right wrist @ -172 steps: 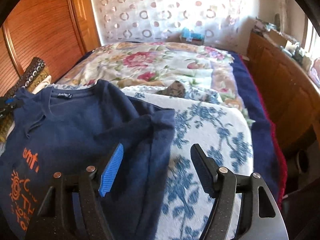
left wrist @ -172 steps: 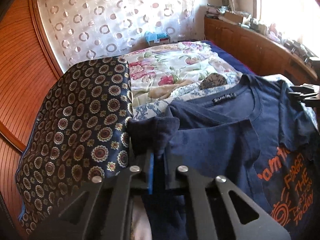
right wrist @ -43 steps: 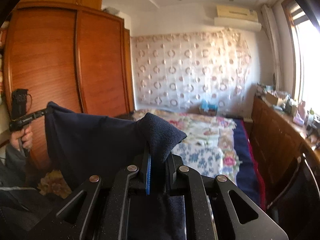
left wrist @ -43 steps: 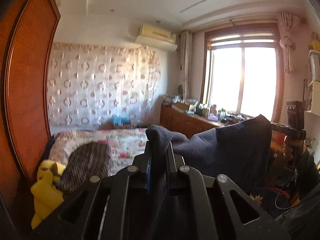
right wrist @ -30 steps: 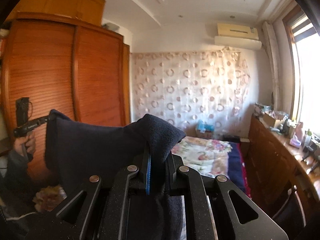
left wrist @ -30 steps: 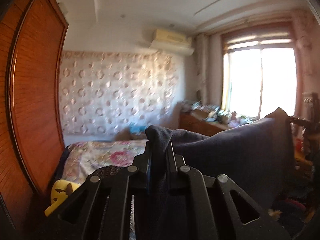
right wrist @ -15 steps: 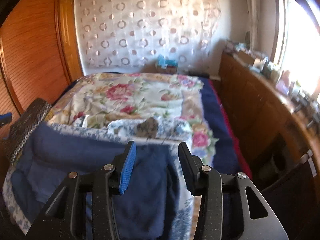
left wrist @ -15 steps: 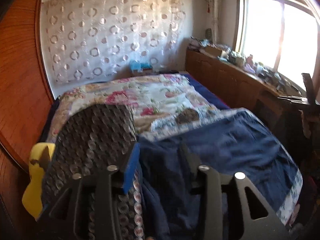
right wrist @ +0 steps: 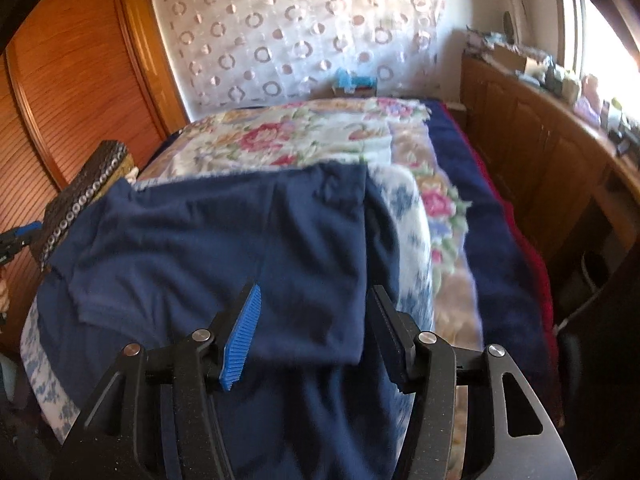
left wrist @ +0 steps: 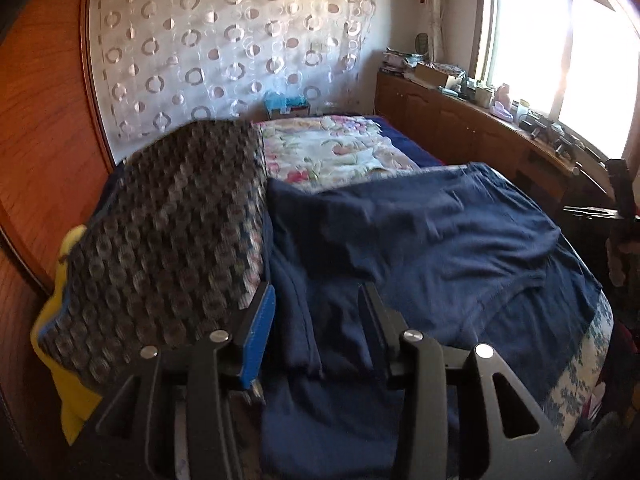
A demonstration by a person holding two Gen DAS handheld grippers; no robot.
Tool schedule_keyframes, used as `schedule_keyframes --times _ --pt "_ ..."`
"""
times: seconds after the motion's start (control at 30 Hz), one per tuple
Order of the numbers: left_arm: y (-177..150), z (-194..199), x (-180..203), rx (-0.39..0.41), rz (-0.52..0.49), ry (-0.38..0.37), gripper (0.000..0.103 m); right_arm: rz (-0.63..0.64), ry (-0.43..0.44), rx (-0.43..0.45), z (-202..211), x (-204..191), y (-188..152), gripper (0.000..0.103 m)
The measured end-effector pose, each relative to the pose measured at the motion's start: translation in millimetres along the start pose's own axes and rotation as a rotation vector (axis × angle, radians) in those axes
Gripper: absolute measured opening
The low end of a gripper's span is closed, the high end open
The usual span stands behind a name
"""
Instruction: Fold small clothes
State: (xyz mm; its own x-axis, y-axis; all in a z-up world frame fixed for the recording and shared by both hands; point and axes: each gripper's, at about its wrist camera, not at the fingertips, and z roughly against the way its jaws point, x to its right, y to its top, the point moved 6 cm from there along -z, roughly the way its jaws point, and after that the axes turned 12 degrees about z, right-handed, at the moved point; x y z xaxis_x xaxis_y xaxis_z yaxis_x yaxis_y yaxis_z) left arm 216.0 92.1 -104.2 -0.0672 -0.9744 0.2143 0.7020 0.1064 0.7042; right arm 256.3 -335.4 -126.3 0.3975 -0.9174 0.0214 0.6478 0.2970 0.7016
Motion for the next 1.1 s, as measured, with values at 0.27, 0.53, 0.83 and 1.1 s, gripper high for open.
schedule_keyframes --times 0.27,0.53,0.83,1.1 --pt "-42.1 -6.2 -9.5 -0.039 0.046 0.013 0.042 -0.029 -0.046 -0.090 -31.4 0.2 -30.1 0.056" --pt "-60.7 -8.5 -14.5 -0.057 0.076 0.017 0.042 -0.015 -0.084 -0.088 -40.6 -6.9 -30.3 0.044" --pt "-55.7 -13.2 -14.5 -0.062 0.098 -0.008 0.041 0.031 -0.126 -0.067 -44.9 -7.3 -35.5 0.044" --pt "-44.0 -40.5 -17.0 -0.084 0.077 0.078 0.041 0.034 -0.131 -0.067 -46.2 -8.5 -35.2 0.044"
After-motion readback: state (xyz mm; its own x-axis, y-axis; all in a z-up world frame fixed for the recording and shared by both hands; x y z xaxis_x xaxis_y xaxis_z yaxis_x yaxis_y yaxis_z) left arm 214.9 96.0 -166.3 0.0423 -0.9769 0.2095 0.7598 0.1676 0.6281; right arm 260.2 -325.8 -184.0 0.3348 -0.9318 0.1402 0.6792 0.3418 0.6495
